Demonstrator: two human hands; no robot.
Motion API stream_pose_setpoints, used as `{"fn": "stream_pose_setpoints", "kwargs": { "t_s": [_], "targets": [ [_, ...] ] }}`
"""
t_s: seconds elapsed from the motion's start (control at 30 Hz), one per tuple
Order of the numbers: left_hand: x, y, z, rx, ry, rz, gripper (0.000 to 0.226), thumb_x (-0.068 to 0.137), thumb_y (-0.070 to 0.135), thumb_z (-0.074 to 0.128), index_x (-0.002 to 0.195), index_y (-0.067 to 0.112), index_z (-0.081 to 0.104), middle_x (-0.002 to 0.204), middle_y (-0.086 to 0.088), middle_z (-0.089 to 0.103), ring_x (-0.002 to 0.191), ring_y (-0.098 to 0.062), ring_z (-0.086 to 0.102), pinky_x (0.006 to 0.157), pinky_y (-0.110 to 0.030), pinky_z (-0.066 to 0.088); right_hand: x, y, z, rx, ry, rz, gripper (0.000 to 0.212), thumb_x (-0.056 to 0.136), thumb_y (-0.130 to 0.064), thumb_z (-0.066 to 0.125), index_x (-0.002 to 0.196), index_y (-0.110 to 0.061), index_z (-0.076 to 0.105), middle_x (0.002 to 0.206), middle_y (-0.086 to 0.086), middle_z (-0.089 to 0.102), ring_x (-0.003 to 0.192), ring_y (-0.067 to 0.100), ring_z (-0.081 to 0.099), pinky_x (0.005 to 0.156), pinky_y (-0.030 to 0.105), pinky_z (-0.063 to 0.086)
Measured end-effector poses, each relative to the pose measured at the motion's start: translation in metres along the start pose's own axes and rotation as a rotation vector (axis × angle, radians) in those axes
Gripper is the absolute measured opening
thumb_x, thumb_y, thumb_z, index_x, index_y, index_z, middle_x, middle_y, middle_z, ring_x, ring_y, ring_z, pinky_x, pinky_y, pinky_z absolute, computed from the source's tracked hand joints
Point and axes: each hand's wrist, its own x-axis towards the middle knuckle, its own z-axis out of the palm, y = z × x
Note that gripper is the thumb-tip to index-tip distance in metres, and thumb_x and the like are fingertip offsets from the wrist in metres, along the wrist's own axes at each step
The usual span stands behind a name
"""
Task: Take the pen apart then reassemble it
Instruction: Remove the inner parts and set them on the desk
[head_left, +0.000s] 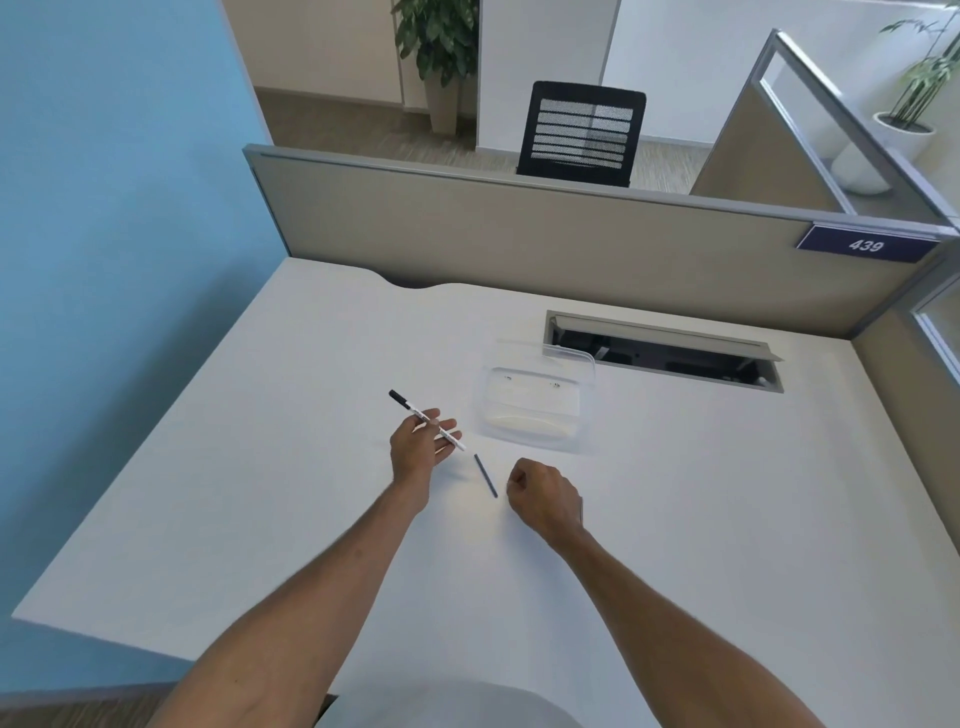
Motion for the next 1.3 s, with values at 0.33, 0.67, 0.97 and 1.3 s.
{"fn": "stream_pose_setpoints", "kwargs": {
  "t_s": [0.33, 0.67, 0.97, 1.3],
  "targets": [
    [0.015, -0.007, -0.019, -0.079, -0.083, -0.229, 0.027, 0.110, 0.023, 0.056, 0.116, 0.003, 0.073, 0.122, -0.020, 0.081, 0.096, -0.031, 0.084, 0.083, -0.037, 0.067, 0.029, -0.039, 0.022, -0.016, -0.015, -0.058, 0.019, 0.099, -0.041, 0.065, 0.105, -0.023, 0.065, 0.109, -0.005, 0.073, 0.098, 0.027, 0.071, 0.074, 0.034, 0.044],
    [0.024, -0.013, -0.024, -0.099, -0.076, -0.255, 0.033, 0.113, 0.020, 0.050, 0.129, 0.002, 0.073, 0.125, -0.017, 0.081, 0.099, -0.031, 0.083, 0.079, -0.036, 0.068, 0.035, -0.043, 0.030, -0.015, -0.061, 0.034, 0.009, 0.093, -0.021, 0.059, 0.097, -0.018, 0.067, 0.101, 0.001, 0.075, 0.091, 0.031, 0.070, 0.079, 0.038, 0.057],
    [0.025, -0.019, -0.008, -0.064, -0.113, -0.235, 0.029, 0.113, 0.019, 0.054, 0.133, 0.004, 0.070, 0.123, -0.015, 0.082, 0.101, -0.030, 0.083, 0.076, -0.032, 0.067, 0.054, -0.073, -0.022, 0.262, 0.118, 0.103, 0.015, 0.087, -0.035, 0.064, 0.093, -0.022, 0.068, 0.089, -0.003, 0.075, 0.079, 0.025, 0.063, 0.070, 0.033, 0.047],
    [0.036, -0.020, -0.004, -0.026, -0.199, -0.274, 0.027, 0.110, 0.015, 0.060, 0.132, 0.005, 0.072, 0.128, -0.017, 0.080, 0.100, -0.026, 0.084, 0.085, -0.035, 0.068, 0.136, -0.074, -0.072, 0.354, 0.099, 0.232, 0.013, 0.088, -0.025, 0.065, 0.097, -0.020, 0.073, 0.079, -0.006, 0.071, 0.087, 0.028, 0.070, 0.071, 0.031, 0.048]
  ]
}}
